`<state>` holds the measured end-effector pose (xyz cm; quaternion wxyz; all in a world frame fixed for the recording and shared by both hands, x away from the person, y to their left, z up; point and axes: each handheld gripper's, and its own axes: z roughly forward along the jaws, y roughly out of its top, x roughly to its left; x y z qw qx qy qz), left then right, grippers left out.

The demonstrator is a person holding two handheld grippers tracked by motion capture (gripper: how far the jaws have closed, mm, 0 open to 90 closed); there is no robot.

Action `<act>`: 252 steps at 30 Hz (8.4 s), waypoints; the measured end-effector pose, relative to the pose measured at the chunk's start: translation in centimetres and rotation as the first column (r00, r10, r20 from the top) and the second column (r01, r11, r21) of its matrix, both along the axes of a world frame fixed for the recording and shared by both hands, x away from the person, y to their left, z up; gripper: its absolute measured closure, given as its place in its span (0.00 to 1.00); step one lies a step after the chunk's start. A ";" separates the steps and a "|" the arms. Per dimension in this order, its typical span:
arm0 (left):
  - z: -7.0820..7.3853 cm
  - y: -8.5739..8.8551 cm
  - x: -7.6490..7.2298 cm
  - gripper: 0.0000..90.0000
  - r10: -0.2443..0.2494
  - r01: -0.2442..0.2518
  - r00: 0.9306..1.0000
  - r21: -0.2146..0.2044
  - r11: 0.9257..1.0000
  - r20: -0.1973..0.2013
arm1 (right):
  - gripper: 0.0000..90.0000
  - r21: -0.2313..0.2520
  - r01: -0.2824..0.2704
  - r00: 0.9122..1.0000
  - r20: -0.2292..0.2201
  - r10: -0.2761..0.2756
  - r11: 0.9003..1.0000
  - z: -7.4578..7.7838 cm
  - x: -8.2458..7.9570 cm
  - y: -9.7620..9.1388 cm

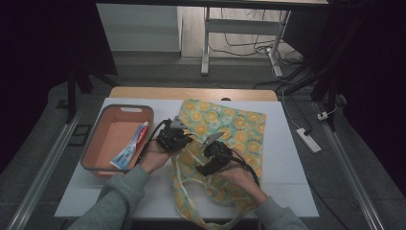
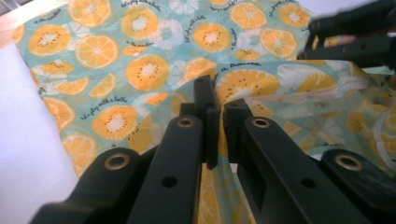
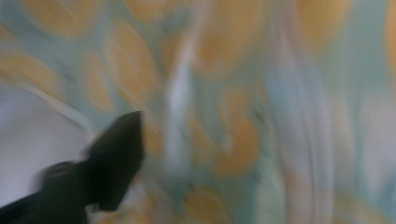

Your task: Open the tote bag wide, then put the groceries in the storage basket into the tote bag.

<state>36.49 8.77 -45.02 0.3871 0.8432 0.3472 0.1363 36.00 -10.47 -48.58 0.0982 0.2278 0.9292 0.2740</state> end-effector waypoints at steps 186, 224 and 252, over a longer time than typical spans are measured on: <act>8.1 11.6 -3.9 0.85 -0.140 0.124 0.989 -0.226 0.966 -0.056 | 0.98 0.363 0.099 0.993 0.017 -0.113 0.927 5.1 6.1 -8.8; 1.9 -4.1 -5.7 0.85 -0.419 0.438 0.886 0.064 0.897 -0.196 | 0.98 0.426 0.092 0.993 0.022 -0.112 0.900 6.2 5.6 -9.1; -0.4 -6.4 -5.8 0.85 -0.441 0.496 0.855 0.178 0.850 -0.273 | 0.98 0.489 0.083 0.993 0.029 -0.111 0.868 7.5 5.0 -9.6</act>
